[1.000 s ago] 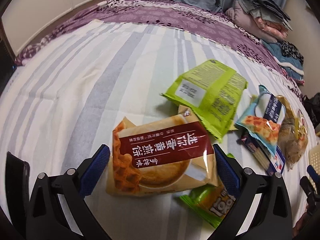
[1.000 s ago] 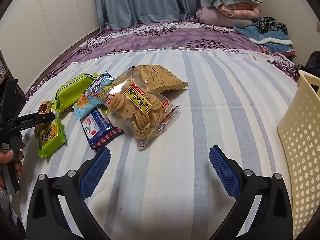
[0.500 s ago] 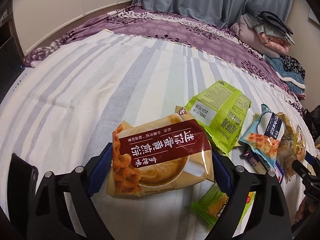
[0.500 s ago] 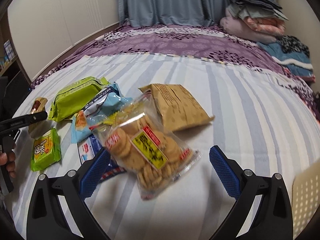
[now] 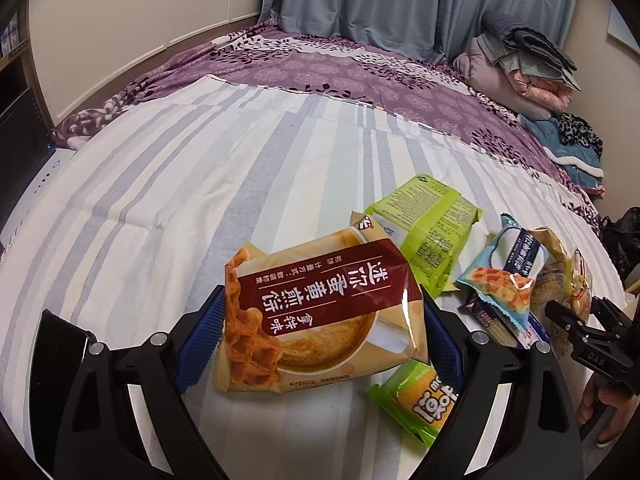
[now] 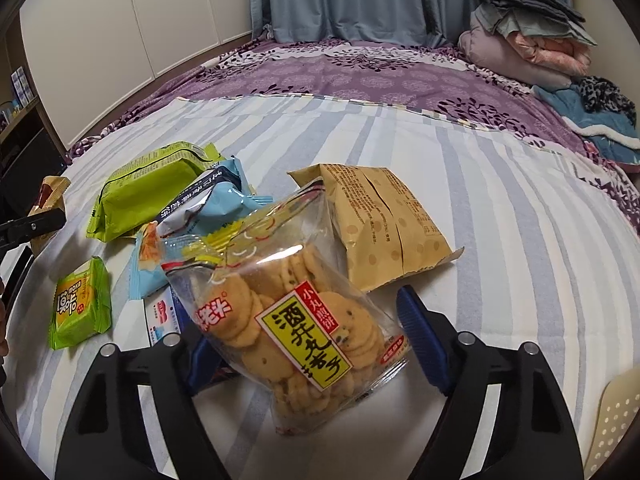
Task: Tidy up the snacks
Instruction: 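Carry the clear cookie bag with the right tool into the cream basket and release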
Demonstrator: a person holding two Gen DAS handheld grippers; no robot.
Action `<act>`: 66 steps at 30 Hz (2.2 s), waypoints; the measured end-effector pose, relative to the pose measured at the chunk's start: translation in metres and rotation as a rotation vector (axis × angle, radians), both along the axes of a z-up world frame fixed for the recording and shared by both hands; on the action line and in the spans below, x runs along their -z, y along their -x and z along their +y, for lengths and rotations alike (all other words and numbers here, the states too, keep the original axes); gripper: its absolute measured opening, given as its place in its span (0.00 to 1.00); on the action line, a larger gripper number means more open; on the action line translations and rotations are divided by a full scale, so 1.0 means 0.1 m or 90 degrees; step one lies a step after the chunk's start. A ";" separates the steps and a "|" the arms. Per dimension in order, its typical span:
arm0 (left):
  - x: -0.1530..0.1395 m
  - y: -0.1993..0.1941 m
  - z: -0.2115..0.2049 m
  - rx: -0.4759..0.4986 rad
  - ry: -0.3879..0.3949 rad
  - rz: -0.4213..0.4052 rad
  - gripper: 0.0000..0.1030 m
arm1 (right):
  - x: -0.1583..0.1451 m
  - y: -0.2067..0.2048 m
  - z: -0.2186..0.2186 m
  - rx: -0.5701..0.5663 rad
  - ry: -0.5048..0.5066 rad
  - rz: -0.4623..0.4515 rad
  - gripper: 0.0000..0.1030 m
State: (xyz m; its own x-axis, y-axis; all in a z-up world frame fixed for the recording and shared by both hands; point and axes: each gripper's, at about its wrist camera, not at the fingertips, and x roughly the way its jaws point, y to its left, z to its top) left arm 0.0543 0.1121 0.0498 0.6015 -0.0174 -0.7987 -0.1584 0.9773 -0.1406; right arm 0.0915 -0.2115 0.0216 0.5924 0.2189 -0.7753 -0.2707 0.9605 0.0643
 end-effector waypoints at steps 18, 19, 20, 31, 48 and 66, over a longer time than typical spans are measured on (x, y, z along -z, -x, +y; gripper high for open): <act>-0.34 0.21 -0.41 0.066 -0.021 -0.037 0.88 | -0.44 0.62 -0.47 0.066 -0.094 -0.041 0.62; -0.36 0.22 -0.45 0.070 -0.022 -0.040 0.88 | -0.47 0.65 -0.51 0.070 -0.099 -0.044 0.62; -0.38 0.23 -0.47 0.074 -0.023 -0.041 0.88 | -0.51 0.70 -0.55 0.076 -0.105 -0.047 0.62; -0.68 0.39 -0.89 0.127 -0.036 -0.070 0.88 | -1.04 1.21 -1.05 0.136 -0.129 -0.129 0.62; -1.08 0.54 -1.79 0.234 -0.063 -0.114 0.88 | -1.30 2.21 -2.50 0.360 -0.097 -0.189 0.63; -1.31 0.63 -2.83 0.357 -0.060 -0.136 0.88 | -1.06 2.70 -3.08 0.470 -0.118 -0.210 0.88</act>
